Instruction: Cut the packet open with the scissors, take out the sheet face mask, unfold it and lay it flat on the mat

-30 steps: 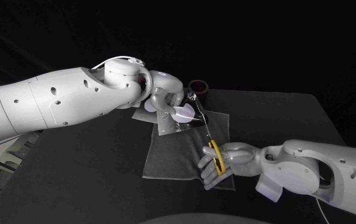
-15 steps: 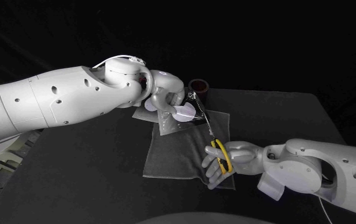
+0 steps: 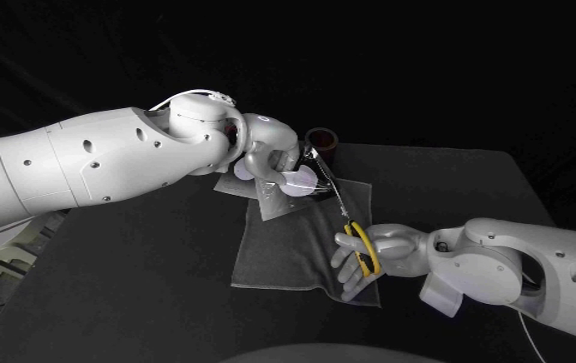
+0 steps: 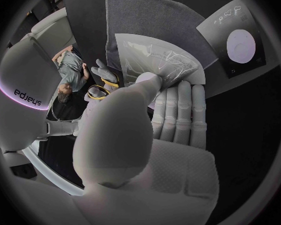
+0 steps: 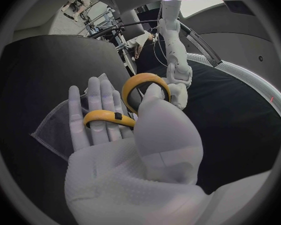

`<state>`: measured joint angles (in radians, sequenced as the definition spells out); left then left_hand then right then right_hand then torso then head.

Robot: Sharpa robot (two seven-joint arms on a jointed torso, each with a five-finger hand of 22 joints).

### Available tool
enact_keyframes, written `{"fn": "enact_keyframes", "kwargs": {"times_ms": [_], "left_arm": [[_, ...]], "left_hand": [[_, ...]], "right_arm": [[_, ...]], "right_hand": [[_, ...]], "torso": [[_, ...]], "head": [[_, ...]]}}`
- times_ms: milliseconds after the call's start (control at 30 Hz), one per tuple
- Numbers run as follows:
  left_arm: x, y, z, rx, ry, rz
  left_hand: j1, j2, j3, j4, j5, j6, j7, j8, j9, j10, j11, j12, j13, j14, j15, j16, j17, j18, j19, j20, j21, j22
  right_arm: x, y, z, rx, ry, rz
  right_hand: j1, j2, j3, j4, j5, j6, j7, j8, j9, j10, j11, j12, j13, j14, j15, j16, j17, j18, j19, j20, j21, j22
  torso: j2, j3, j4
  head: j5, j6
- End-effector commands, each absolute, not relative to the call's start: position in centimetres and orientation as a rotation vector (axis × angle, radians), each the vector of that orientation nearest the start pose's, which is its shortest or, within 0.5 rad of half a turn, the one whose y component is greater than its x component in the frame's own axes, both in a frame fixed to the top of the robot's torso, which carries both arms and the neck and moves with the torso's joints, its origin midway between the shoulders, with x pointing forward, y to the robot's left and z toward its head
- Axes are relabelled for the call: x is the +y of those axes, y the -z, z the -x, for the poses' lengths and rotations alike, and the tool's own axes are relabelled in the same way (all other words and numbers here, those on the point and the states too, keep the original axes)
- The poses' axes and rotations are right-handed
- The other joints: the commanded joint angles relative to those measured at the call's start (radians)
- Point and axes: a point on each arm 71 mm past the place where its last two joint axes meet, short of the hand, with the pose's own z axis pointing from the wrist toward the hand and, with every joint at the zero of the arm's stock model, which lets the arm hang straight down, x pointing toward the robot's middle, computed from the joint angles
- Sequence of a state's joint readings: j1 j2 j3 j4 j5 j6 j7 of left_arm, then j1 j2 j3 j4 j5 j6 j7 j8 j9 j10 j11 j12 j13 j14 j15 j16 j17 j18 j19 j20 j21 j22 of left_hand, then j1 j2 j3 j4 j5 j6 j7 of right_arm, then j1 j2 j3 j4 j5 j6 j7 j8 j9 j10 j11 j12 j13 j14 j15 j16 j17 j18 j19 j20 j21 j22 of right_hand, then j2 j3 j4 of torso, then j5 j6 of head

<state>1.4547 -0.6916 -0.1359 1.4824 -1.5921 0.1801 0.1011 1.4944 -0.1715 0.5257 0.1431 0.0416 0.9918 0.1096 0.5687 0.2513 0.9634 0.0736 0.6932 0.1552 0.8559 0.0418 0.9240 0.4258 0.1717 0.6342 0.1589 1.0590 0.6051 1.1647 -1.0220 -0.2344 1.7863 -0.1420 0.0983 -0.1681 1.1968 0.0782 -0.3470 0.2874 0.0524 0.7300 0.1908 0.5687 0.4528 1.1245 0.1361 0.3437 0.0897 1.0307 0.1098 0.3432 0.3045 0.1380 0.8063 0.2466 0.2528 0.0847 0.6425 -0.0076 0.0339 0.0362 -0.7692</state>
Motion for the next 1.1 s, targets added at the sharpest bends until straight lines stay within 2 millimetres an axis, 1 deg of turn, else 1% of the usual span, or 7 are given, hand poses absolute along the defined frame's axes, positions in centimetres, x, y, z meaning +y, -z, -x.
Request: {"fn": "enact_keyframes", "kwargs": {"times_ms": [33,200,367,667,767,933,1100], "left_arm": [[12.14,12.44,-49.41,1.836,0.674,-0.835],[12.14,12.43,-49.44,1.833,0.673,-0.835],[12.20,12.40,-49.50,1.827,0.672,-0.833],[12.36,12.39,-49.65,1.825,0.669,-0.830],[12.31,12.40,-49.63,1.825,0.671,-0.832],[12.14,12.43,-49.49,1.826,0.675,-0.838],[11.99,12.47,-49.35,1.827,0.679,-0.844]], "left_hand": [[-0.003,0.009,0.137,-0.131,0.006,0.008,-0.003,0.002,0.004,0.006,0.000,-0.001,0.001,-0.001,-0.007,-0.004,-0.001,0.011,-0.004,-0.004,0.003,0.001],[-0.003,0.010,0.137,-0.131,0.006,0.008,-0.004,0.002,0.004,0.006,-0.001,-0.001,0.001,-0.002,-0.007,-0.004,-0.001,0.011,-0.004,-0.004,0.003,0.001],[-0.004,0.011,0.137,-0.131,0.006,0.008,-0.005,0.001,0.004,0.006,-0.001,-0.001,0.001,-0.002,-0.008,-0.005,-0.002,0.010,-0.005,-0.005,0.003,0.001],[-0.006,0.012,0.137,-0.130,0.006,0.009,-0.006,0.001,0.005,0.006,-0.002,-0.002,0.001,-0.003,-0.008,-0.005,-0.002,0.010,-0.006,-0.005,0.003,0.001],[-0.006,0.012,0.137,-0.130,0.006,0.009,-0.006,0.000,0.005,0.006,-0.002,-0.002,0.001,-0.003,-0.008,-0.005,-0.002,0.010,-0.006,-0.006,0.003,0.001],[-0.007,0.012,0.137,-0.130,0.006,0.009,-0.007,0.000,0.005,0.005,-0.002,-0.003,0.001,-0.003,-0.008,-0.005,-0.002,0.010,-0.007,-0.006,0.003,0.001],[-0.007,0.013,0.137,-0.130,0.006,0.009,-0.007,0.000,0.006,0.005,-0.002,-0.003,0.002,-0.003,-0.008,-0.006,-0.002,0.010,-0.007,-0.006,0.002,0.000]], "right_arm": [[-20.30,26.90,-36.31,2.542,-1.356,-1.048],[-20.40,26.92,-36.36,2.566,-1.346,-1.022],[-20.60,26.99,-36.31,2.595,-1.327,-0.992],[-21.15,27.01,-36.27,2.607,-1.311,-0.965],[-21.18,26.95,-36.28,2.597,-1.315,-0.963],[-21.15,26.82,-36.47,2.559,-1.315,-0.975],[-21.00,26.68,-36.74,2.518,-1.317,-0.991]], "right_hand": [[0.008,0.017,-0.018,-0.001,-0.001,0.017,0.005,-0.001,0.006,0.037,-0.005,0.008,0.006,0.018,-0.004,0.008,0.011,0.049,0.016,-0.005,0.007,-0.001],[0.032,0.042,-0.055,-0.002,-0.001,0.053,-0.013,-0.002,0.026,0.079,-0.023,0.016,0.025,0.061,-0.021,0.021,0.043,0.049,0.051,-0.021,0.017,-0.001],[0.069,0.082,-0.107,-0.004,0.000,0.123,-0.049,0.005,0.078,0.161,-0.058,0.041,0.073,0.140,-0.055,0.058,0.110,0.049,0.118,-0.053,0.034,0.000],[0.084,0.089,-0.114,-0.007,0.001,0.139,-0.057,0.001,0.102,0.178,-0.066,0.045,0.096,0.157,-0.064,0.065,0.141,0.049,0.139,-0.061,0.033,-0.003],[0.088,0.085,-0.116,-0.007,0.001,0.133,-0.054,-0.010,0.110,0.167,-0.063,0.035,0.102,0.146,-0.061,0.056,0.150,0.047,0.138,-0.059,0.026,-0.006],[0.080,0.076,-0.116,-0.003,0.001,0.101,-0.031,-0.058,0.132,0.118,-0.040,-0.010,0.109,0.096,-0.039,0.012,0.170,0.047,0.111,-0.039,-0.005,-0.016],[0.056,0.055,-0.114,0.000,-0.002,0.033,0.014,-0.129,0.146,0.021,0.005,-0.084,0.084,-0.002,0.003,-0.065,0.156,0.045,0.056,-0.006,-0.046,-0.019]], "torso": [[0.000,0.0002,0.0004],[0.000,0.0000,-0.0004],[0.000,-0.0001,-0.0004],[0.000,0.0008,0.0000],[0.000,0.0010,-0.0005],[0.000,0.0012,-0.0001],[0.001,0.0009,-0.0001]], "head": [[0.000,-0.002],[0.002,-0.004],[0.003,-0.008],[0.003,-0.007],[0.002,-0.005],[0.001,-0.003],[-0.001,-0.001]]}}
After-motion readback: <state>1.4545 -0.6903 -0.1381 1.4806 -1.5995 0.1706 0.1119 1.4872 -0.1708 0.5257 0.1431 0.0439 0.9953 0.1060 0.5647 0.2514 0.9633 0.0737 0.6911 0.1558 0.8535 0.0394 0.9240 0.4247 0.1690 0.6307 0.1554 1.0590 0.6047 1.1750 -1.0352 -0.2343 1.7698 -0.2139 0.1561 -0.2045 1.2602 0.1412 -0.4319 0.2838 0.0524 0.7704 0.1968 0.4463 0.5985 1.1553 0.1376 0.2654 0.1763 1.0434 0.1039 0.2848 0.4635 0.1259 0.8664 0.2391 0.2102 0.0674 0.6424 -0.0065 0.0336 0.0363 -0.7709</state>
